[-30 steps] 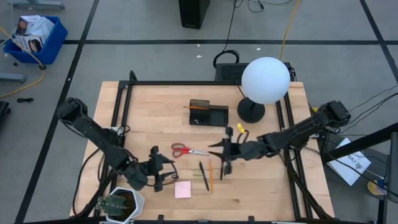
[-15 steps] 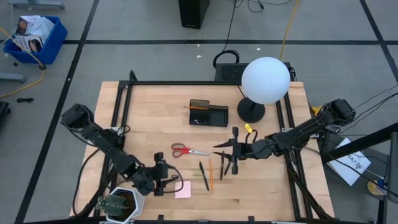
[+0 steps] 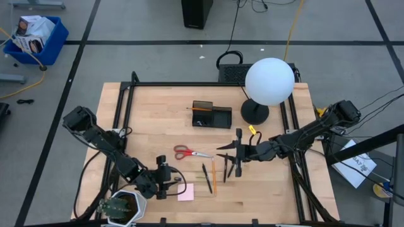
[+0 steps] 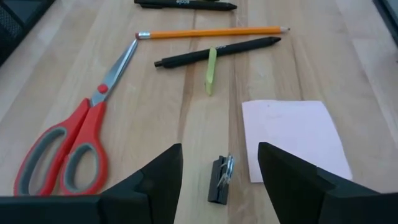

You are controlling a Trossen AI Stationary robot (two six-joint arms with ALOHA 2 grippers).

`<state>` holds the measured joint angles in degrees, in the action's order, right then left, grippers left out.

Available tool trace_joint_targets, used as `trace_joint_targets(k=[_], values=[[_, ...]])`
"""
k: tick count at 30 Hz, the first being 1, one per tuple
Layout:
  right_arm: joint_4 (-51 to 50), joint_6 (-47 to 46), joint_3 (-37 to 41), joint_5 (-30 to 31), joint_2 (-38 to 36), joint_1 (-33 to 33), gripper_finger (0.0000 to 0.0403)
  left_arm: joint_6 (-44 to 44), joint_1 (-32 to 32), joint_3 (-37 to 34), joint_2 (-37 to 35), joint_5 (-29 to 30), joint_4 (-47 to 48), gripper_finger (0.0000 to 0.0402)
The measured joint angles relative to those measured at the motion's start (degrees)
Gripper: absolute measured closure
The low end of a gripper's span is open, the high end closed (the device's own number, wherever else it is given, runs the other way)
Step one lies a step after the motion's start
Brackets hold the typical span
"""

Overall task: Pick and place office supplies into organizer
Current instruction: Put the black binder clip into the black desk organizer

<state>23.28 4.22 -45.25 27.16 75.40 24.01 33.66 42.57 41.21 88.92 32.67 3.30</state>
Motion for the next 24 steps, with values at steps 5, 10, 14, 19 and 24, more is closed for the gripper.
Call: trace_joint_targets(k=[5,10,14,19,24], values=[[0.2,0.4,0.0,0.0,0.0,0.1,0.0314,1.8,-0.1,-1.5,0.0,-0.1,-0.4,0.0188],[0.3,0.6,0.0,0.0,0.0,0.1,0.0314,3.6,-0.1,-2.5,0.0,-0.1,-0.6,0.0188],[0.7,1.0,0.0,0.0,0.0,0.1,0.0314,4.0,-0.5,-4.3,0.0,0.0,-4.1,0.0188],[0.9,1.0,0.0,0.0,0.0,0.1,0.0314,3.9,-0.9,-6.6,0.0,-0.3,-8.2,0.0188],[0.9,1.0,0.0,0.0,0.0,0.1,0.0314,4.4,-1.6,-8.7,0.0,-1.5,-11.8,0.0188]])
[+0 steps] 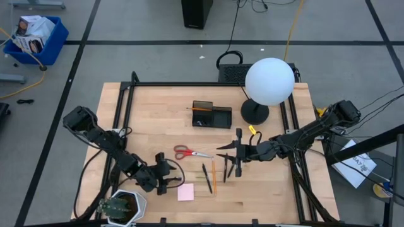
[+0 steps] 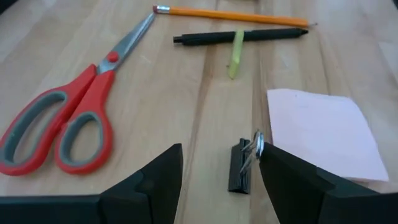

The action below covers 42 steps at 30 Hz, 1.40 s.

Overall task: Pick and place office supplies into organizer
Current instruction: Put the black binder clip into the black desk organizer

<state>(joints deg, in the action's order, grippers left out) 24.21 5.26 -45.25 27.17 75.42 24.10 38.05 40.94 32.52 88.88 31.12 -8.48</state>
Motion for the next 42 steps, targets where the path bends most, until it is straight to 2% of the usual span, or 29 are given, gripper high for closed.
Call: trace_joint_targets(k=[12,18,23,26,35,42], values=[[0.0,0.0,0.0,0.0,0.0,0.0,0.0314,-0.2,-0.7,-0.7,0.2,-1.1,-2.8,0.0188],[-0.1,0.0,0.0,0.0,0.0,0.0,0.0314,-1.3,-2.0,-0.6,5.2,-3.7,-8.6,0.0188],[0.0,0.0,0.0,0.0,0.0,0.0,0.0314,-0.2,-2.6,-0.7,7.5,-5.1,-9.2,0.0192],[-0.1,0.0,0.0,0.0,0.0,0.0,0.0314,-0.5,-2.4,-0.7,7.5,-5.2,-9.8,0.0212],[-0.1,-0.1,0.0,0.0,0.0,0.0,0.0314,-3.2,-2.3,-0.7,7.5,-5.2,-13.0,0.0319],[-0.2,-0.1,0.0,0.0,0.0,0.0,0.0314,-3.7,-2.4,-0.7,7.5,-5.2,-12.9,0.0371]])
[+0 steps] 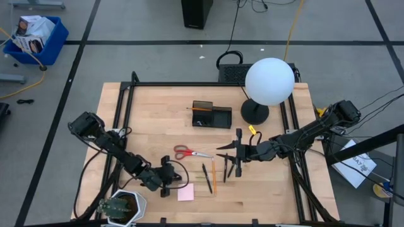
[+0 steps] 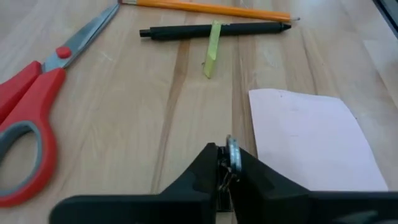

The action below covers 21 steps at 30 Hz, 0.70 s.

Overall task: Pick and place office supplies into organizer
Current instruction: Put the black binder clip into the black desk organizer

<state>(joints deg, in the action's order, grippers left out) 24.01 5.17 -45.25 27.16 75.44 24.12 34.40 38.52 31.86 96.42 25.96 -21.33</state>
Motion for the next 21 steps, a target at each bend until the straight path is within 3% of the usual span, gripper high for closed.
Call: trace_joint_targets(k=[5,14,21], values=[[0.0,0.0,0.0,0.0,0.0,0.0,0.0314,-0.2,-0.1,0.1,0.0,0.5,-0.1,0.0391],[0.0,0.0,0.0,0.0,0.0,0.0,0.0314,-2.0,-1.7,0.0,-2.0,2.6,-0.2,0.0373],[0.0,0.0,0.0,-0.1,0.0,0.0,0.0314,-7.2,-4.3,0.1,-2.1,2.6,-4.6,0.0394]])
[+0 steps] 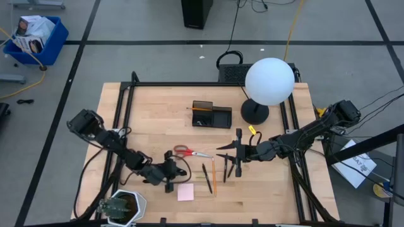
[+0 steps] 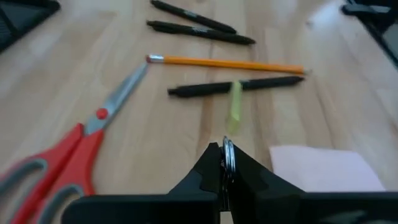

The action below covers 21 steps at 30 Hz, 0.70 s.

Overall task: Pick and place office supplies into organizer
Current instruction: Put the black binder clip into the black desk organizer

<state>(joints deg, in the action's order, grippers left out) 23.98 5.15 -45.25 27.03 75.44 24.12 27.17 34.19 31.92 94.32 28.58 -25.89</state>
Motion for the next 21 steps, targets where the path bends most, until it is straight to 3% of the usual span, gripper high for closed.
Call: trace_joint_targets(k=[11,18,21], values=[[0.0,0.0,0.0,0.0,0.0,0.0,0.0314,-2.3,-6.3,0.0,0.0,0.0,-2.2,0.0362],[0.0,0.0,0.0,0.0,0.0,0.0,0.0314,-6.9,-11.7,0.0,0.0,-0.1,-7.7,0.0395],[0.0,0.0,0.0,-0.1,0.0,0.0,0.0314,-7.1,-13.7,0.0,0.0,-3.1,-9.1,0.0394]])
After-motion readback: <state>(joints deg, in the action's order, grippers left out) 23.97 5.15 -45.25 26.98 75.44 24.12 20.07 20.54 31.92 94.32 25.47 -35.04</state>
